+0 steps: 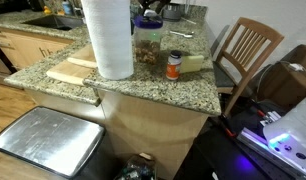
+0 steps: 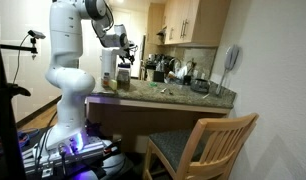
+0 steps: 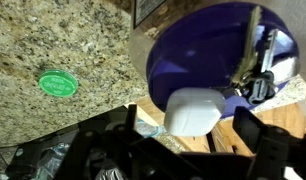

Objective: Remove the white bar of soap from the top of the container with the blue lid and place it on top of the green lid on the right

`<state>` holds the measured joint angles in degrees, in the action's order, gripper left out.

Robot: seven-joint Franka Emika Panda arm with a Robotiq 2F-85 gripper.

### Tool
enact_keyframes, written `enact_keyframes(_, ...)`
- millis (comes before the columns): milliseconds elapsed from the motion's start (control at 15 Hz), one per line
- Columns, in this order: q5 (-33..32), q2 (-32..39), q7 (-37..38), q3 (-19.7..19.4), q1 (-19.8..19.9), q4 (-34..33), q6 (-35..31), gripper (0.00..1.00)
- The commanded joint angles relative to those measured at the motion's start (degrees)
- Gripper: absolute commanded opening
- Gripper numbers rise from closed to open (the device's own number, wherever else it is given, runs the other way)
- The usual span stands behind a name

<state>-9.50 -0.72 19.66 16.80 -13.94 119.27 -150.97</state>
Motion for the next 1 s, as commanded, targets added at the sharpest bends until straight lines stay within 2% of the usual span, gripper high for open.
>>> enact_keyframes(0, -1.9, 0.2, 2.8, -0.6, -0.3, 0.8, -0.8, 0.66)
enact_keyframes(400, -2.5, -0.7, 4.2, -0.6, -0.3, 1.2, -0.6, 0.25)
enact_keyframes(933, 1.2, -3.4, 6.8, -2.1, 1.0, -1.3, -2.8, 0.24)
